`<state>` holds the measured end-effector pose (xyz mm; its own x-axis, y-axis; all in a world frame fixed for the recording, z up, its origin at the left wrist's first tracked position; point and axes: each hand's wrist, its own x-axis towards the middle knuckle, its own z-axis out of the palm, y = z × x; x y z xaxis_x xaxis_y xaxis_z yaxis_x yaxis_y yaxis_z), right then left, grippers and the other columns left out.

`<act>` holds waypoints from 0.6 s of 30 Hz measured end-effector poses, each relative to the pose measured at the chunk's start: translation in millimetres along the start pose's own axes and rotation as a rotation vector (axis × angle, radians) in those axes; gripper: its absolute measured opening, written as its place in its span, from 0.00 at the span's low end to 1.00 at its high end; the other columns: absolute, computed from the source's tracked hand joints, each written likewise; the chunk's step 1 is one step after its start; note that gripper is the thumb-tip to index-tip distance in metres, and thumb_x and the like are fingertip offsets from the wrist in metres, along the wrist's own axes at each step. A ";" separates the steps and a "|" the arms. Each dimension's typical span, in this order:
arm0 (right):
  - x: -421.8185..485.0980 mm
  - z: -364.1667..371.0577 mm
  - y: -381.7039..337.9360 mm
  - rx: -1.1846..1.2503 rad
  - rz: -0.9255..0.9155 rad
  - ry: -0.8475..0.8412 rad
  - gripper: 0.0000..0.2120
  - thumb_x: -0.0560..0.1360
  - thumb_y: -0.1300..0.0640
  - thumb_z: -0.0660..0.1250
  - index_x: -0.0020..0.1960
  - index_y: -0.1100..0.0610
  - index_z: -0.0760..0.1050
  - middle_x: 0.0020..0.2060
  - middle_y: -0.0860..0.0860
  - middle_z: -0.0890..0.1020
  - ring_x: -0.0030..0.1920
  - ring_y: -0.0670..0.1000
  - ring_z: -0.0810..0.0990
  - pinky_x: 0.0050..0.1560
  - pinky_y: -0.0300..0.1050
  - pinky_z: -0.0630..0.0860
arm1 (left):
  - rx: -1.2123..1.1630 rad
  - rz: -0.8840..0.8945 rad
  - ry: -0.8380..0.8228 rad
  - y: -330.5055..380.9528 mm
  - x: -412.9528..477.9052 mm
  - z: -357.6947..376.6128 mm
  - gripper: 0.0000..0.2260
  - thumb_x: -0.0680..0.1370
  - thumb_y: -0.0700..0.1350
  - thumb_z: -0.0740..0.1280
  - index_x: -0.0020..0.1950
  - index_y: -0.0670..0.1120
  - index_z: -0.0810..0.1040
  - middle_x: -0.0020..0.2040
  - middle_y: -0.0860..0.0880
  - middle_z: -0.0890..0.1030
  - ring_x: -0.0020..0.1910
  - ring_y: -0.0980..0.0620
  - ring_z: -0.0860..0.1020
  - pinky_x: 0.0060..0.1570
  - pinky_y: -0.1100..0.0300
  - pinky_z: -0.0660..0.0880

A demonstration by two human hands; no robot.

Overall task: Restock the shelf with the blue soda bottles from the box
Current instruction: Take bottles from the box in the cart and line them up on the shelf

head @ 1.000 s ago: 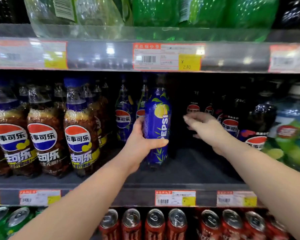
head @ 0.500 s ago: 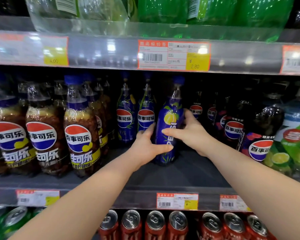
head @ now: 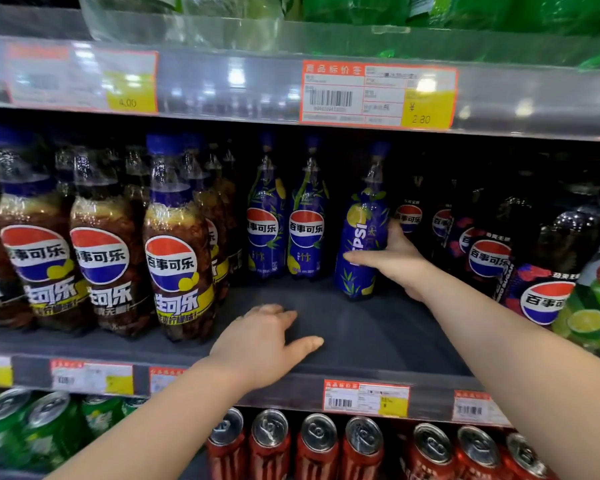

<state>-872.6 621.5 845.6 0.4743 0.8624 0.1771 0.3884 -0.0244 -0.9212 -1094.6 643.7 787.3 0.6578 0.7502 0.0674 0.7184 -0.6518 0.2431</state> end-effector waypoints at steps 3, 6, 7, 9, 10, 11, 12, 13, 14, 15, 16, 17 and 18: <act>-1.2 -8.2 13.8 -0.051 0.086 -0.116 0.37 0.67 0.65 0.73 0.70 0.52 0.60 0.64 0.52 0.75 0.59 0.50 0.75 0.56 0.47 0.74 | 0.064 0.021 -0.004 2.8 -1.5 -1.0 0.38 0.67 0.72 0.47 0.67 0.51 0.70 0.70 0.49 0.68 0.70 0.49 0.64 0.68 0.53 0.63; -1.0 -3.0 15.5 -0.078 0.064 -0.092 0.38 0.64 0.65 0.75 0.69 0.55 0.62 0.61 0.50 0.75 0.58 0.50 0.75 0.56 0.45 0.73 | 0.073 0.032 0.025 2.3 -0.7 -0.1 0.37 0.68 0.72 0.46 0.67 0.52 0.71 0.69 0.50 0.69 0.69 0.49 0.64 0.67 0.54 0.63; 0.0 1.1 13.6 -0.112 0.049 -0.060 0.37 0.63 0.63 0.76 0.68 0.55 0.64 0.58 0.48 0.75 0.56 0.48 0.74 0.54 0.43 0.72 | 0.076 0.037 0.032 2.2 -0.8 0.0 0.38 0.66 0.72 0.45 0.66 0.52 0.71 0.69 0.50 0.70 0.69 0.49 0.65 0.67 0.55 0.64; 4.5 11.5 11.5 -0.160 0.026 0.022 0.36 0.61 0.60 0.78 0.65 0.56 0.67 0.58 0.50 0.76 0.55 0.49 0.75 0.54 0.42 0.71 | 0.074 0.044 0.044 1.3 -1.1 0.1 0.40 0.64 0.72 0.43 0.66 0.52 0.71 0.69 0.50 0.70 0.69 0.49 0.65 0.67 0.54 0.64; 7.9 17.1 11.8 -0.180 0.028 0.069 0.36 0.60 0.57 0.79 0.64 0.56 0.68 0.59 0.52 0.76 0.57 0.51 0.76 0.55 0.44 0.73 | 0.070 0.048 0.048 0.7 -1.1 0.3 0.42 0.62 0.72 0.41 0.66 0.52 0.71 0.69 0.50 0.70 0.69 0.49 0.65 0.67 0.54 0.64; 11.2 22.2 12.1 -0.191 0.039 0.108 0.37 0.58 0.55 0.80 0.63 0.57 0.67 0.60 0.53 0.76 0.58 0.53 0.76 0.58 0.46 0.73 | 0.070 0.051 0.052 0.4 -1.1 0.2 0.44 0.61 0.72 0.39 0.66 0.52 0.71 0.69 0.50 0.70 0.69 0.49 0.65 0.67 0.54 0.64; 14.1 26.5 12.5 -0.188 0.055 0.132 0.38 0.58 0.54 0.80 0.62 0.57 0.66 0.61 0.54 0.75 0.59 0.54 0.75 0.59 0.48 0.73 | 0.071 0.054 0.055 -0.1 -1.2 0.3 0.44 0.60 0.72 0.38 0.66 0.53 0.71 0.69 0.51 0.70 0.69 0.49 0.65 0.67 0.54 0.64; 15.1 29.7 11.7 -0.170 0.067 0.136 0.39 0.58 0.54 0.80 0.63 0.58 0.64 0.61 0.55 0.75 0.60 0.55 0.75 0.60 0.48 0.73 | 0.072 0.056 0.057 -0.3 -1.1 0.1 0.45 0.60 0.72 0.38 0.67 0.53 0.71 0.69 0.51 0.69 0.69 0.49 0.65 0.67 0.54 0.64; 15.3 31.2 11.6 -0.145 0.079 0.126 0.39 0.60 0.55 0.80 0.64 0.59 0.62 0.61 0.55 0.75 0.61 0.55 0.75 0.59 0.47 0.73 | 0.072 0.057 0.056 -0.8 -0.7 0.5 0.45 0.59 0.71 0.38 0.67 0.53 0.70 0.70 0.51 0.69 0.69 0.50 0.65 0.67 0.54 0.64; 14.6 30.8 11.8 -0.122 0.080 0.101 0.40 0.61 0.56 0.79 0.65 0.59 0.60 0.62 0.54 0.74 0.61 0.54 0.74 0.58 0.46 0.72 | 0.072 0.058 0.056 -1.0 -0.9 0.6 0.45 0.59 0.71 0.38 0.67 0.53 0.70 0.70 0.51 0.69 0.69 0.50 0.64 0.67 0.54 0.64; 13.3 29.0 13.1 -0.106 0.078 0.063 0.41 0.62 0.57 0.78 0.67 0.58 0.58 0.62 0.54 0.74 0.61 0.53 0.74 0.57 0.44 0.70 | 0.071 0.058 0.056 -1.0 -1.0 0.9 0.45 0.60 0.72 0.38 0.67 0.53 0.70 0.70 0.51 0.69 0.70 0.50 0.64 0.67 0.54 0.63; 11.6 26.1 14.7 -0.098 0.071 0.009 0.43 0.64 0.59 0.77 0.69 0.57 0.55 0.62 0.53 0.73 0.60 0.51 0.73 0.56 0.43 0.69 | 0.071 0.059 0.059 -1.1 -1.3 1.3 0.45 0.60 0.72 0.38 0.67 0.53 0.70 0.70 0.51 0.69 0.70 0.50 0.64 0.67 0.54 0.63; 10.1 23.0 16.4 -0.093 0.063 -0.047 0.44 0.65 0.61 0.76 0.72 0.56 0.53 0.63 0.52 0.73 0.58 0.49 0.72 0.56 0.42 0.68 | 0.070 0.060 0.064 -1.2 -1.2 1.7 0.45 0.60 0.71 0.38 0.67 0.53 0.70 0.70 0.51 0.69 0.69 0.50 0.64 0.67 0.55 0.64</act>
<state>-879.6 641.5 824.4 0.4632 0.8805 0.1009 0.4312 -0.1244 -0.8936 -1095.9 643.4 785.4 0.6858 0.7138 0.1418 0.6939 -0.7001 0.1685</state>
